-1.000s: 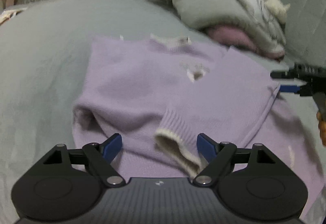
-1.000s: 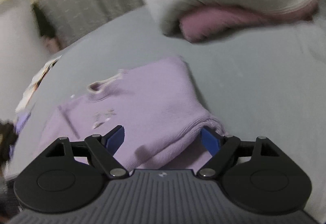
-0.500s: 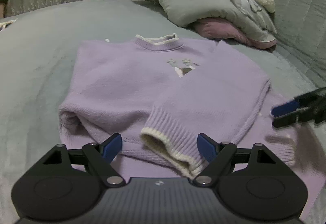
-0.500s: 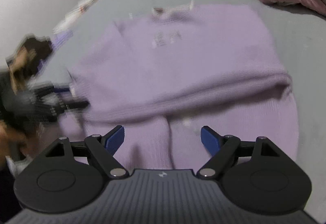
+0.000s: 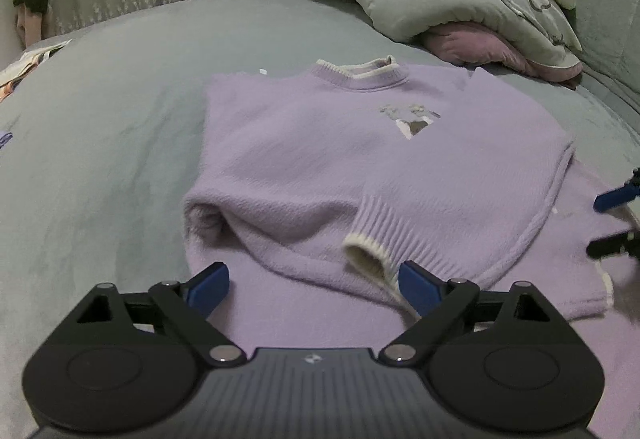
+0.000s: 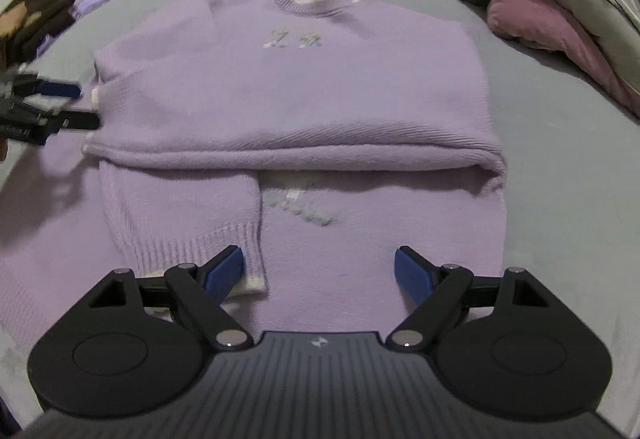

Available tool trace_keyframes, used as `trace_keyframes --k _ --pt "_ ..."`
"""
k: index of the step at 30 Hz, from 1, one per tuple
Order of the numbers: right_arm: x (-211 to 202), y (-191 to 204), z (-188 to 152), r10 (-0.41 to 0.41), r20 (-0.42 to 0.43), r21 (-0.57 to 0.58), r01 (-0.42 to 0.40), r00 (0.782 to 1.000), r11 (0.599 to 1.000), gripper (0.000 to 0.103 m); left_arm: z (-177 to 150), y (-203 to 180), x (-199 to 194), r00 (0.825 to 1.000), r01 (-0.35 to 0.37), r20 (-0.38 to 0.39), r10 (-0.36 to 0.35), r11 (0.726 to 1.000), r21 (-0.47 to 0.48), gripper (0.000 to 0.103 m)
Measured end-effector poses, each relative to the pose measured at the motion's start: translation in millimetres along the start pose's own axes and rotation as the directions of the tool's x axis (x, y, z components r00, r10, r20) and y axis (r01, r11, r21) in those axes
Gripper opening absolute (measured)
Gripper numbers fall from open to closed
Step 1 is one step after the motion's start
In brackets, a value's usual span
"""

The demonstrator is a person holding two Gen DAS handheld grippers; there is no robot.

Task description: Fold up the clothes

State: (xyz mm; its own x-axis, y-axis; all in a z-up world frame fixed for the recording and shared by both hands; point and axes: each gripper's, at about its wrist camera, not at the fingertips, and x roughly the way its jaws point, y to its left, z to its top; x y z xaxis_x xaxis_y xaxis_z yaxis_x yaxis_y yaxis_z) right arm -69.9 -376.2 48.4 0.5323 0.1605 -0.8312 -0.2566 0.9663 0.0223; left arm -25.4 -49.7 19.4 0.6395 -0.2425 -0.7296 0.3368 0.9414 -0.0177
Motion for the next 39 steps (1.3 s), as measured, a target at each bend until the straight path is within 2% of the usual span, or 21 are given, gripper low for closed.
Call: trace_keyframes --k 4,7,9,10,13,14,17,19,21,22,24,26,29,30,32,33,34,35,36,38,39 --pt "-9.0 -28.5 -10.8 -0.026 0.026 0.091 0.024 0.999 0.996 0.084 -10.6 14.0 -15.1 1.000 0.005 -0.030 -0.006 1.000 -0.008 0.093" --pt "-17.1 -56.3 -23.0 0.026 0.057 0.206 -0.038 0.998 0.978 0.084 -17.8 27.3 -21.5 0.999 0.014 -0.050 -0.017 0.998 -0.062 0.093" --pt "-24.3 -76.8 -34.1 0.094 0.105 0.303 -0.122 0.990 0.945 0.084 -29.0 41.4 -29.4 0.996 0.040 -0.072 -0.051 0.988 -0.148 0.093" --pt "-28.9 -90.0 -43.1 0.130 0.137 0.364 -0.172 0.982 0.916 0.084 -35.0 47.4 -33.3 0.994 0.060 -0.077 -0.076 0.980 -0.191 0.093" --pt "-33.6 -105.0 -61.0 0.152 0.155 0.428 -0.205 0.976 0.880 0.084 -56.9 61.4 -43.6 0.984 0.115 -0.095 -0.152 0.942 -0.315 0.093" --pt "-34.4 -110.1 -71.0 0.169 0.163 0.454 -0.226 0.972 0.862 0.084 -59.3 61.8 -44.2 0.983 0.120 -0.095 -0.159 0.937 -0.327 0.094" --pt "-34.8 -118.4 -93.5 0.239 0.212 0.522 -0.317 0.948 0.792 0.084 -87.8 53.3 -58.4 0.972 0.191 -0.057 -0.230 0.904 -0.383 0.102" --pt "-33.7 -123.9 -111.7 0.316 0.284 0.584 -0.425 0.905 0.692 0.084 -98.1 38.1 -65.9 0.969 0.211 -0.046 -0.244 0.908 -0.361 0.102" --pt "-32.2 -126.4 -136.1 0.368 0.361 0.642 -0.515 0.857 0.568 0.084 -106.3 23.4 -72.7 0.965 0.231 -0.042 -0.260 0.914 -0.332 0.102" --pt "-33.4 -124.5 -142.1 0.366 0.371 0.646 -0.520 0.854 0.558 0.084 -109.2 17.0 -75.7 0.962 0.243 -0.044 -0.270 0.917 -0.317 0.102" --pt "-38.7 -115.8 -153.9 0.365 0.380 0.644 -0.526 0.850 0.556 0.084 -113.3 10.3 -79.8 0.954 0.273 -0.031 -0.299 0.906 -0.322 0.102" --pt "-46.6 -95.9 -169.1 0.388 0.377 0.621 -0.540 0.841 0.568 0.084 -118.9 4.0 -79.5 0.953 0.286 0.001 -0.303 0.898 -0.333 0.102" --pt "-52.6 -78.6 -179.5 0.392 0.373 0.584 -0.541 0.841 0.605 0.084 -119.4 -13.5 -78.7 0.963 0.260 0.006 -0.269 0.927 -0.272 0.102" --pt "-54.2 -71.5 -183.6 0.386 0.373 0.570 -0.537 0.844 0.622 0.082 -119.5 -16.7 -78.4 0.962 0.266 0.008 -0.274 0.926 -0.269 0.102" --pt "-56.8 -65.4 -185.7 0.355 0.357 0.571 -0.502 0.864 0.649 0.063 -119.8 -21.8 -77.6 0.956 0.287 0.014 -0.294 0.919 -0.272 0.102" --pt "-57.6 -64.0 -184.3 0.338 0.336 0.574 -0.476 0.879 0.667 0.036 -119.3 -22.1 -79.0 0.951 0.302 0.016 -0.310 0.911 -0.280 0.095" --pt "-58.5 -61.1 -181.9 0.317 0.312 0.568 -0.443 0.896 0.694 0.021 -117.8 -21.7 -81.1 0.948 0.310 0.018 -0.318 0.906 -0.288 0.082" --pt "-61.1 -56.5 -178.6 0.293 0.301 0.553 -0.416 0.908 0.722 0.021 -115.5 -19.9 -82.9 0.949 0.304 0.010 -0.315 0.906 -0.295 0.038" --pt "-66.9 -52.1 -174.6 0.268 0.307 0.535 -0.399 0.913 0.745 0.021 -115.0 -11.7 -82.8 0.938 0.330 0.013 -0.347 0.878 -0.347 0.020" --pt "-81.7 -48.2 -167.3 0.245 0.362 0.508 -0.410 0.900 0.757 0.020 -115.5 6.3 -83.3 0.907 0.392 0.049 -0.417 0.799 -0.455 0.015" --pt "-89.2 -47.0 -163.9 0.237 0.393 0.497 -0.422 0.889 0.758 0.019 -113.2 9.4 -86.6 0.904 0.402 0.064 -0.423 0.791 -0.462 0.015"
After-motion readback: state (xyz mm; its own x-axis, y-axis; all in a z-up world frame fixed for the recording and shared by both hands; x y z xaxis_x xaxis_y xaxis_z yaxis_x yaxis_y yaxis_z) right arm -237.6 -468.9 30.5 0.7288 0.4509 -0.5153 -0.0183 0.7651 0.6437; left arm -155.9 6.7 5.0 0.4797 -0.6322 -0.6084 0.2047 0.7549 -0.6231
